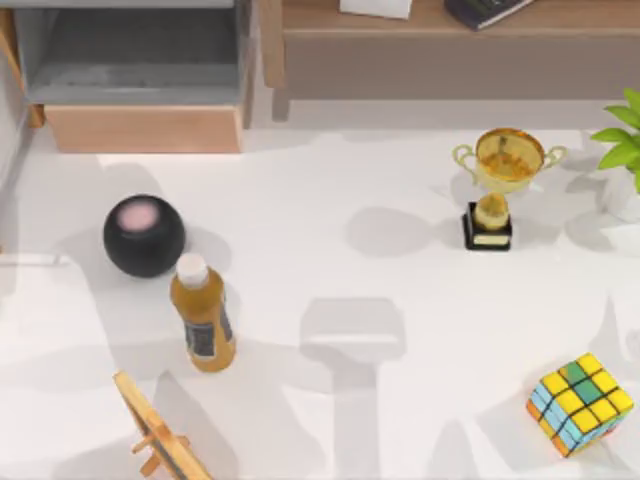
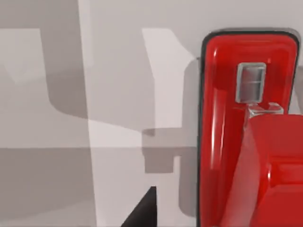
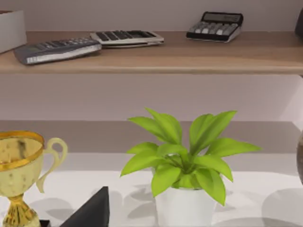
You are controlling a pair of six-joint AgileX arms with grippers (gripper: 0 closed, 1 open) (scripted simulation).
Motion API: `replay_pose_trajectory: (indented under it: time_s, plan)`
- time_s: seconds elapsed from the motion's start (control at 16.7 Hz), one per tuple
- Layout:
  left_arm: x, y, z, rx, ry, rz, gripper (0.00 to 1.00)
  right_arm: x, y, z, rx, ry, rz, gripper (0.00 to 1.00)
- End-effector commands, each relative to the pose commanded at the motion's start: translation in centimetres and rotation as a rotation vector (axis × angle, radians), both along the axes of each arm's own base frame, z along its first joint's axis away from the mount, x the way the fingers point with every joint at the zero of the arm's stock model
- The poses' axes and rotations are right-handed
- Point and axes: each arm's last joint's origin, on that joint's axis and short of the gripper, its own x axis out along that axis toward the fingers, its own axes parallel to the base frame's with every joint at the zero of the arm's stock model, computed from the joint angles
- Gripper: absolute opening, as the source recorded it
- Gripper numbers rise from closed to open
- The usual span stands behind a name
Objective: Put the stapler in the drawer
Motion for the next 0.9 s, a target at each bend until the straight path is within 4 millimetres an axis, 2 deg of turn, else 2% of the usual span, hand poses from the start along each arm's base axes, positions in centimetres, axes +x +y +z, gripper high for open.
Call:
replay_pose_trajectory:
  time_s: [0.6,0.72,0.9]
  plan:
    - [0.0,-0.1,0.0,0.0,0.0,-0.002,1.0,0.0,0.0,0.0,0.0,0.0,0.0,1.0]
    - [-0.2,0.0,0.7,0.002,-0.022,-0.014,1.0,0.0,0.0,0.0,0.0,0.0,0.0,1.0]
    - [-0.9,0.3,3.5,0.012,-0.123,-0.072,1.0,0.0,0.0,0.0,0.0,0.0,0.0,1.0]
